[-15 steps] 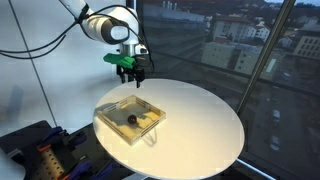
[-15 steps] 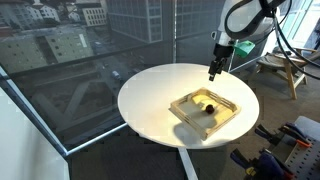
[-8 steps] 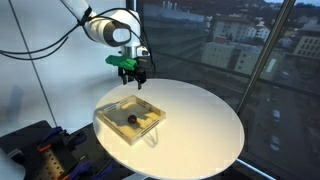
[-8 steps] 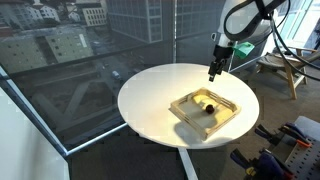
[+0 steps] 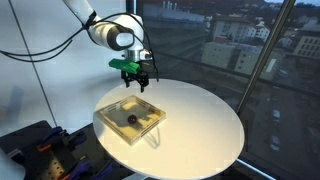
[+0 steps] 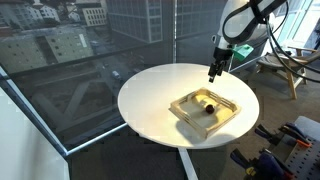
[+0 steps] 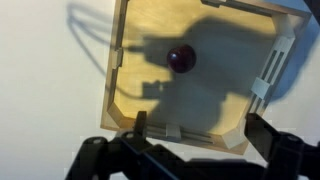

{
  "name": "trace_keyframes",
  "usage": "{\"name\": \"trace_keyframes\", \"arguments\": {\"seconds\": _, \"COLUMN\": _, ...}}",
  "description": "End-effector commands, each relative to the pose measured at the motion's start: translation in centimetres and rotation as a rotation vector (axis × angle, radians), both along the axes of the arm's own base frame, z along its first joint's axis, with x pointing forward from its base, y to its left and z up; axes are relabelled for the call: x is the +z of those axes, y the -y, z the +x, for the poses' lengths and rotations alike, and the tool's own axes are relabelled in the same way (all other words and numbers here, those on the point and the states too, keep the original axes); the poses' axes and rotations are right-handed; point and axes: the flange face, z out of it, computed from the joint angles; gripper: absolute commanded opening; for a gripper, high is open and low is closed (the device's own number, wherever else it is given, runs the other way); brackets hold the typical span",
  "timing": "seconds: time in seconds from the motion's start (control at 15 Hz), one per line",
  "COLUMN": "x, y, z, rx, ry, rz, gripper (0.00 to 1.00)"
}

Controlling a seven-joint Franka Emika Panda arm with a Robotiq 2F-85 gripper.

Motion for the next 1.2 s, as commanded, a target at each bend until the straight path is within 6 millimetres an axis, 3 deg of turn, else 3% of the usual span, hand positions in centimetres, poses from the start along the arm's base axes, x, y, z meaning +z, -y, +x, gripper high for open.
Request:
{"name": "trace_keyframes", "arguments": {"seconds": 0.0, "x": -0.5, "y": 0.7, "z": 0.9, "rx": -0.022, "ry": -0.002, "rz": 0.005, "gripper": 1.00}}
{"name": "trace_keyframes", "arguments": {"seconds": 1.13, "x": -5.0, "y": 1.6, "z": 1.0, "rx": -0.040, "ry": -0.057, "rz": -0.008, "gripper": 1.00}}
